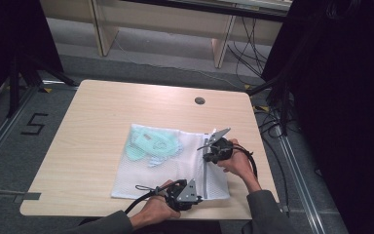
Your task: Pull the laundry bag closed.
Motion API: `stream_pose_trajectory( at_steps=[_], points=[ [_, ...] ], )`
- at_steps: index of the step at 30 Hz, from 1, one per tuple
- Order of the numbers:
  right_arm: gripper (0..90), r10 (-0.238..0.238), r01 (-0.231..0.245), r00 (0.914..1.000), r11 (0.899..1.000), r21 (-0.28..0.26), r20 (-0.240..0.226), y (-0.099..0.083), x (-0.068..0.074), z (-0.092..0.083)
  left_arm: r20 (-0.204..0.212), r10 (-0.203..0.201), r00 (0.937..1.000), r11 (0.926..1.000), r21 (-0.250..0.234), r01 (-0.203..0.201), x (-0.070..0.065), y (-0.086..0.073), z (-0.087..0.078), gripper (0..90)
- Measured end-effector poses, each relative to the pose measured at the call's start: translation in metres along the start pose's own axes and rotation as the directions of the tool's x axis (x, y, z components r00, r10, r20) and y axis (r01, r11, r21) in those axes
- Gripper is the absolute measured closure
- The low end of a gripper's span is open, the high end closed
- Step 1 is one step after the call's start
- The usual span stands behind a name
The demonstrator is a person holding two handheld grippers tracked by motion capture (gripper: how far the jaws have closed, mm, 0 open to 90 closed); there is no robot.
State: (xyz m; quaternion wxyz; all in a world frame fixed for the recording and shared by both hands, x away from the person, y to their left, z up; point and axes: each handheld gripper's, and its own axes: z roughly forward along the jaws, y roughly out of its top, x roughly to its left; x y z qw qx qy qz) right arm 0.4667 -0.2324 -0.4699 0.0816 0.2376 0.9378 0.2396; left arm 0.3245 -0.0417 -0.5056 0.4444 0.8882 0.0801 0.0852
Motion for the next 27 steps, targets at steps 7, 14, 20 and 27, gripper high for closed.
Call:
stream_pose_trajectory(
  at_steps=[7, 14, 20, 27],
  points=[
    [86.9, -0.005, 0.005, 0.9994, 1.000, 0.000, 0.035, 0.001, -0.006, 0.002, 0.013, -0.017, 0.9998, 0.9998, -0.009, 0.017, -0.003, 0.000, 0.001, 88.8],
    [86.9, -0.005, 0.005, 0.9996, 1.000, -0.003, 0.029, 0.003, -0.009, 0.004, 0.015, -0.022, 0.9996, 0.9997, -0.011, 0.022, -0.002, 0.001, 0.001, 88.8],
    [86.9, -0.009, 0.009, 0.9991, 1.000, 0.001, 0.042, 0.004, -0.011, 0.003, 0.022, -0.019, 0.9996, 0.9998, -0.010, 0.019, -0.003, 0.001, 0.000, 88.8],
    [86.9, -0.008, 0.008, 0.9988, 1.000, -0.005, 0.048, 0.004, -0.017, 0.006, 0.022, -0.009, 0.9997, 0.9999, -0.014, 0.009, -0.003, 0.001, 0.001, 88.7]
  ],
)
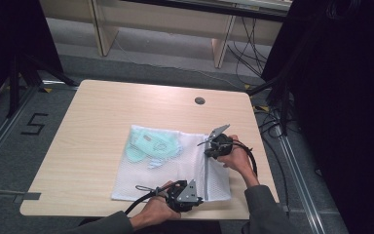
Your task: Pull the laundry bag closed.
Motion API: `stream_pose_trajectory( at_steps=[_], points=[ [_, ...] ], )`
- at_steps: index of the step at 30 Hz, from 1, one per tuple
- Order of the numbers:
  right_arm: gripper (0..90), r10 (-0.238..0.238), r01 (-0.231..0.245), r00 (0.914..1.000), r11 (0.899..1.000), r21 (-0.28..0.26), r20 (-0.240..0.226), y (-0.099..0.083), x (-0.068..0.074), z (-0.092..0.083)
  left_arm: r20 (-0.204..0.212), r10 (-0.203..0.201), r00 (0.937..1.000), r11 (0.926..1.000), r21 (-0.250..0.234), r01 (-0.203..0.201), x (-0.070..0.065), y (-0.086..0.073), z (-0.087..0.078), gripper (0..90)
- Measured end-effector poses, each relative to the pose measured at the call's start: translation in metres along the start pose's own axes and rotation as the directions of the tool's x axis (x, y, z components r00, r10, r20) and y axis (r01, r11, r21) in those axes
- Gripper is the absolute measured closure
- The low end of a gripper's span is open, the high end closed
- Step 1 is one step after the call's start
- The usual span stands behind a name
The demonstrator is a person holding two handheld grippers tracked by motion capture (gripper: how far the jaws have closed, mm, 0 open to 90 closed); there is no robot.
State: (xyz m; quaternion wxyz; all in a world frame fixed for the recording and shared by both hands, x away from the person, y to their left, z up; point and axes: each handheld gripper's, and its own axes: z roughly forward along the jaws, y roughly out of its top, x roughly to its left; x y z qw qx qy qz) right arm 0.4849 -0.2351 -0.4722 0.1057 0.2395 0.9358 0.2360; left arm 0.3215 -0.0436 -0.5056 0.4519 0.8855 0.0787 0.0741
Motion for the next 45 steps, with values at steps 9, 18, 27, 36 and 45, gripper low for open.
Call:
stream_pose_trajectory(
  at_steps=[9, 18, 27, 36, 45],
  points=[
    [86.9, 0.039, -0.039, 0.9992, 0.999, -0.008, -0.005, -0.001, -0.006, 0.001, 0.003, -0.013, 0.9999, 0.9999, 0.001, 0.013, -0.002, 0.000, 0.000, 88.8],
    [86.9, 0.037, -0.037, 0.9992, 0.999, -0.011, 0.018, 0.002, -0.015, 0.004, 0.013, -0.004, 0.9999, 1.0000, 0.002, 0.004, -0.004, 0.001, 0.000, 88.8],
    [86.9, 0.052, -0.052, 0.9982, 0.998, -0.027, 0.028, 0.003, -0.027, 0.008, 0.019, -0.010, 0.9998, 0.9999, 0.002, 0.010, -0.005, 0.001, 0.000, 88.8],
    [86.9, 0.060, -0.059, 0.9969, 0.998, -0.024, 0.051, 0.007, -0.036, 0.011, 0.026, -0.012, 0.9996, 0.9999, 0.000, 0.012, -0.007, 0.002, 0.000, 88.8],
    [86.9, 0.062, -0.061, 0.9960, 0.998, -0.029, 0.063, 0.009, -0.038, 0.014, 0.027, -0.013, 0.9995, 0.9999, -0.001, 0.013, -0.007, 0.002, 0.000, 88.8]
  ],
)
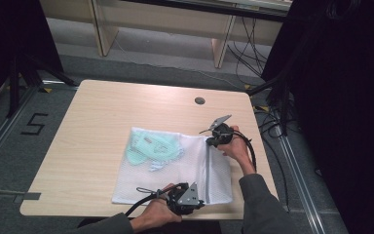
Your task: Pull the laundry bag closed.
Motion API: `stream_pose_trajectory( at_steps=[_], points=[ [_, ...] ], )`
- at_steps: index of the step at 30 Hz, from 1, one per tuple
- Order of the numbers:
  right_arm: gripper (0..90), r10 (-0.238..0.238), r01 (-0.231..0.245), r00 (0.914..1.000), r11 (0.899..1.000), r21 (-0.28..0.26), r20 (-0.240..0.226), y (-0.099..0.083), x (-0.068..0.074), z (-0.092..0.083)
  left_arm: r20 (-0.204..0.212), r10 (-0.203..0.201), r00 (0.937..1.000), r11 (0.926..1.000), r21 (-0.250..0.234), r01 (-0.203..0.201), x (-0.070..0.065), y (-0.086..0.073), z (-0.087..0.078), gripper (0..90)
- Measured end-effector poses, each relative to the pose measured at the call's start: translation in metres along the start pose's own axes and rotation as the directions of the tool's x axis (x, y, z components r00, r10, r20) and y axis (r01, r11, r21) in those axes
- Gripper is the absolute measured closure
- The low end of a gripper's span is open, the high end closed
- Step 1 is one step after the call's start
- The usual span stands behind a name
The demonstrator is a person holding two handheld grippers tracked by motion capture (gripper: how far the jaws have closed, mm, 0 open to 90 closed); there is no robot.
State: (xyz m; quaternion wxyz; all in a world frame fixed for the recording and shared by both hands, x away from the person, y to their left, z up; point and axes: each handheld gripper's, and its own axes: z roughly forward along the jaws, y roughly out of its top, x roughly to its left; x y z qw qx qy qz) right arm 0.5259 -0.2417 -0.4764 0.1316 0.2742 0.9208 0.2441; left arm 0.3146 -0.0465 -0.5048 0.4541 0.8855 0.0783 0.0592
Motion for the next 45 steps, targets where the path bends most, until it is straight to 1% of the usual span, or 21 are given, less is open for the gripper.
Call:
stream_pose_trajectory(
  at_steps=[3, 4, 6, 7, 8, 11, 12, 16, 17, 18, 20, 21, 23, 26, 31, 32, 34, 35, 41, 43, 45],
  points=[
    [86.9, -0.003, 0.003, 1.0000, 1.000, 0.007, 0.001, 0.0002, -0.0027, 0.0003, 0.000, 0.014, 0.9999, 0.9999, 0.002, -0.014, -0.0016, -0.0009, 0.0005, 88.9],
    [86.9, 0.000, 0.000, 0.9999, 1.000, -0.003, 0.015, 0.0003, -0.0030, 0.0003, 0.001, 0.014, 0.9999, 0.9999, 0.004, -0.014, -0.0019, -0.0006, 0.0001, 88.9],
    [86.9, 0.015, -0.015, 0.9999, 1.000, 0.000, 0.005, 0.0002, -0.0033, 0.0008, 0.002, 0.005, 1.0000, 1.0000, -0.003, -0.005, -0.0018, -0.0002, 0.0006, 88.9],
    [86.9, 0.006, -0.006, 1.0000, 1.000, -0.005, 0.005, 0.0002, -0.0036, 0.0013, 0.001, -0.004, 1.0000, 0.9999, -0.009, 0.004, -0.0015, -0.0002, 0.0009, 88.9],
    [86.9, 0.022, -0.022, 0.9997, 1.000, 0.005, 0.010, 0.0003, -0.0025, 0.0008, 0.002, 0.001, 1.0000, 1.0000, -0.002, -0.001, -0.0007, 0.0000, 0.0003, 88.9],
    [86.9, 0.001, -0.001, 0.9999, 1.000, -0.008, 0.012, -0.0003, -0.0055, 0.0028, 0.000, -0.005, 1.0000, 1.0000, -0.008, 0.005, -0.0017, -0.0006, 0.0013, 88.9],
    [86.9, 0.022, -0.022, 0.9998, 1.000, 0.003, 0.002, 0.0001, -0.0048, 0.0026, 0.002, -0.004, 1.0000, 1.0000, -0.006, 0.004, -0.0016, -0.0006, 0.0012, 88.9],
    [86.9, 0.025, -0.025, 0.9996, 1.000, -0.017, 0.015, 0.0006, -0.0052, 0.0030, 0.002, -0.002, 1.0000, 1.0000, -0.001, 0.002, -0.0008, -0.0002, -0.0004, 89.1],
    [86.9, 0.023, -0.022, 0.9996, 1.000, -0.014, 0.017, 0.0009, -0.0056, 0.0025, 0.003, 0.003, 1.0000, 1.0000, 0.006, -0.003, -0.0002, -0.0003, -0.0008, 89.1],
    [86.9, 0.009, -0.009, 0.9998, 0.999, -0.034, 0.016, 0.0003, -0.0066, 0.0045, 0.003, 0.000, 1.0000, 1.0000, 0.005, 0.000, -0.0005, -0.0006, -0.0001, 89.1],
    [86.9, 0.009, -0.009, 0.9999, 1.000, -0.028, 0.011, 0.0006, -0.0067, 0.0046, 0.005, -0.016, 0.9999, 0.9999, 0.002, 0.016, 0.0010, -0.0015, 0.0005, 89.1],
    [86.9, -0.006, 0.006, 0.9998, 1.000, -0.027, 0.021, 0.0005, -0.0073, 0.0050, 0.013, -0.026, 0.9996, 0.9997, 0.001, 0.026, 0.0011, -0.0018, 0.0007, 89.1],
    [86.9, 0.023, -0.022, 0.9996, 1.000, -0.017, 0.015, 0.0011, -0.0054, 0.0041, 0.005, -0.022, 0.9998, 0.9998, -0.001, 0.022, 0.0008, -0.0019, 0.0014, 89.0],
    [86.8, 0.025, -0.024, 0.9995, 1.000, -0.017, 0.019, 0.0013, -0.0053, 0.0041, 0.010, -0.038, 0.9992, 0.9993, -0.007, 0.038, 0.0019, -0.0011, 0.0019, 88.9],
    [86.8, 0.034, -0.034, 0.9991, 0.999, -0.022, 0.024, 0.0018, -0.0039, 0.0039, 0.010, -0.039, 0.9992, 0.9992, -0.004, 0.039, 0.0027, -0.0009, 0.0013, 88.8],
    [86.7, 0.027, -0.026, 0.9988, 0.999, -0.021, 0.041, 0.0020, -0.0043, 0.0046, 0.009, -0.040, 0.9992, 0.9992, -0.005, 0.040, 0.0026, -0.0009, 0.0014, 88.8],
    [86.7, 0.004, -0.003, 0.9994, 1.000, -0.028, 0.036, 0.0020, -0.0049, 0.0051, 0.003, -0.037, 0.9993, 0.9993, -0.006, 0.037, 0.0023, -0.0010, 0.0019, 88.8],
    [86.5, 0.022, -0.021, 0.9992, 1.000, -0.023, 0.035, 0.0025, -0.0039, 0.0048, 0.002, -0.035, 0.9994, 0.9994, -0.004, 0.035, 0.0025, -0.0010, 0.0021, 88.7],
    [86.2, 0.028, -0.027, 0.9990, 0.999, -0.029, 0.035, 0.0037, -0.0034, 0.0060, -0.001, -0.041, 0.9991, 0.9991, -0.004, 0.041, 0.0038, -0.0008, 0.0019, 88.6],
    [86.3, 0.017, -0.015, 0.9990, 0.999, -0.032, 0.041, 0.0042, -0.0035, 0.0062, -0.001, -0.042, 0.9991, 0.9991, -0.003, 0.042, 0.0043, -0.0009, 0.0024, 88.6],
    [86.3, 0.037, -0.036, 0.9986, 0.999, -0.029, 0.039, 0.0048, -0.0021, 0.0058, 0.001, -0.036, 0.9993, 0.9993, 0.007, 0.036, 0.0049, -0.0007, 0.0024, 88.6]
  ],
)
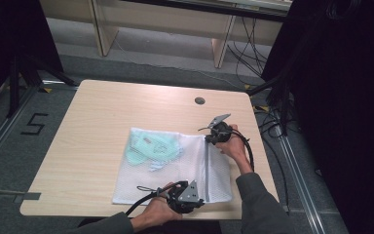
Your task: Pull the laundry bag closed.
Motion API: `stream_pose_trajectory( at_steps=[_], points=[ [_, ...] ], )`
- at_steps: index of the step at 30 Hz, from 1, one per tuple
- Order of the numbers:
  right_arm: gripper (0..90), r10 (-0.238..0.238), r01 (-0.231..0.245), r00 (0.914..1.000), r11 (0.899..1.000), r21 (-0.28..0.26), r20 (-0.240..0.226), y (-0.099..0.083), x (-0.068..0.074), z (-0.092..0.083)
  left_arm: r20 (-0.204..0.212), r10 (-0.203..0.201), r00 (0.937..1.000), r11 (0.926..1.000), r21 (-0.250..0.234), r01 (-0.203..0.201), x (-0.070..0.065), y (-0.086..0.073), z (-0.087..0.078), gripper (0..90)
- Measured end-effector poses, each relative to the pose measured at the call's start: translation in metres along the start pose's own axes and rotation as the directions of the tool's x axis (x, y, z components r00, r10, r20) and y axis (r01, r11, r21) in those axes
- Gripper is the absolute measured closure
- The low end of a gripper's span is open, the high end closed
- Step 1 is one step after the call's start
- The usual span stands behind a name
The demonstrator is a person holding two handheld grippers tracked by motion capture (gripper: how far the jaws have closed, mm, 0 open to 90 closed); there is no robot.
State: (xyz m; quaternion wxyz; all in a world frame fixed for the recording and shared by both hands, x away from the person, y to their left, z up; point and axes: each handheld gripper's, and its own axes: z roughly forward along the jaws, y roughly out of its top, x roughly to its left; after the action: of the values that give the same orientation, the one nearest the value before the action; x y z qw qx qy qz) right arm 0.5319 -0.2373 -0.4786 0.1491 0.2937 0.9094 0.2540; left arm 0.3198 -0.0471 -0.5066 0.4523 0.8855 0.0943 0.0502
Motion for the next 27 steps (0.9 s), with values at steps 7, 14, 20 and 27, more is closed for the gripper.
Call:
stream_pose_trajectory(
  at_steps=[7, 14, 20, 27],
  points=[
    [86.2, -0.020, 0.020, 0.9998, 1.000, -0.010, 0.006, 0.0017, 0.0004, 0.0012, -0.007, -0.005, 1.0000, 1.0000, -0.006, 0.005, 0.0005, 0.0000, -0.0001, 88.5],
    [86.2, -0.006, 0.006, 1.0000, 1.000, 0.000, 0.007, 0.0031, 0.0019, 0.0024, -0.008, -0.012, 0.9999, 0.9998, -0.014, 0.012, 0.0007, -0.0004, 0.0010, 88.5],
    [86.2, -0.010, 0.010, 0.9999, 1.000, -0.010, 0.006, 0.0040, 0.0012, 0.0045, -0.011, -0.005, 0.9999, 1.0000, -0.006, 0.005, 0.0020, -0.0003, 0.0010, 88.5],
    [86.2, -0.009, 0.009, 0.9998, 1.000, -0.015, 0.015, 0.0048, 0.0010, 0.0054, -0.015, -0.015, 0.9998, 0.9998, -0.016, 0.014, 0.0031, 0.0001, 0.0007, 88.4]
  ],
)
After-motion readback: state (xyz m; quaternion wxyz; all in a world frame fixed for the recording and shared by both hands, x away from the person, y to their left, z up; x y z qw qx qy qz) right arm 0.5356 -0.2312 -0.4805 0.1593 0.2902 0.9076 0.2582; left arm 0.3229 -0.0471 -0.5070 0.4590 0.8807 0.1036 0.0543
